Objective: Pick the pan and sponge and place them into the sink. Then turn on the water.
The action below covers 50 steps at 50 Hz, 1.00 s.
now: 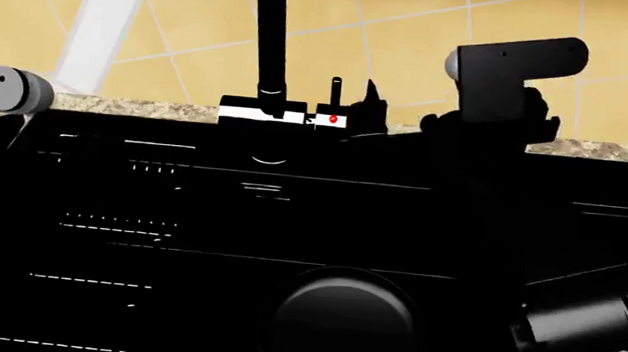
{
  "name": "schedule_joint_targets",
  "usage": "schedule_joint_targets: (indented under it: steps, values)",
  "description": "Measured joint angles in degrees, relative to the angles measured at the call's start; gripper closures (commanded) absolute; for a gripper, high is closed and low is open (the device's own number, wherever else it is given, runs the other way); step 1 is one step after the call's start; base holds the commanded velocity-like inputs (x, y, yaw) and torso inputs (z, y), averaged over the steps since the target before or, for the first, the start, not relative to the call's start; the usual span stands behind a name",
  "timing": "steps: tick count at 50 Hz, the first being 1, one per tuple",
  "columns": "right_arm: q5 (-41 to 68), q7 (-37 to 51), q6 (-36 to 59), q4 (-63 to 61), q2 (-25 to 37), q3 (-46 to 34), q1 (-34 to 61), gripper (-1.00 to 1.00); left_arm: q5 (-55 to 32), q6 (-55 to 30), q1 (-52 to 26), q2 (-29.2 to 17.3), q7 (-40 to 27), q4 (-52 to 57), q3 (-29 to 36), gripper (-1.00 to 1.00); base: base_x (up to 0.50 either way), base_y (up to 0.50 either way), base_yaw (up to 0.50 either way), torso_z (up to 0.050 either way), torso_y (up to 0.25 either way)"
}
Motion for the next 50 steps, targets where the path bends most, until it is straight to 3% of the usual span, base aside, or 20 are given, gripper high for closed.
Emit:
schedule_joint_targets:
  steps: [23, 32, 50]
  values:
    - [-6.2, -13.58, -11.62, 34.0, -15.23, -2.53, 10.04, -1.0, -4.01, -1.49, -0.56, -2.68, -2.2, 1.33, -2.46, -1.0, 0.0, 0.0, 0.0, 0.0, 0.0]
    - [-8.09, -16.21, -14.16, 41.89, -18.69, -2.02, 12.55, -1.0, -4.33, -1.21, -0.08, -3.04, -2.23, 1.61, -2.8, -1.0, 0.0, 0.0, 0.0, 0.0, 0.0]
    - [-21.01, -18.24, -12.99, 46.52, -22.32, 10.95, 15.51, -1.0, -4.53, -0.73, 0.64, -4.14, -1.65, 2.12, -3.3, -1.0, 0.0, 0.0, 0.0, 0.0, 0.0]
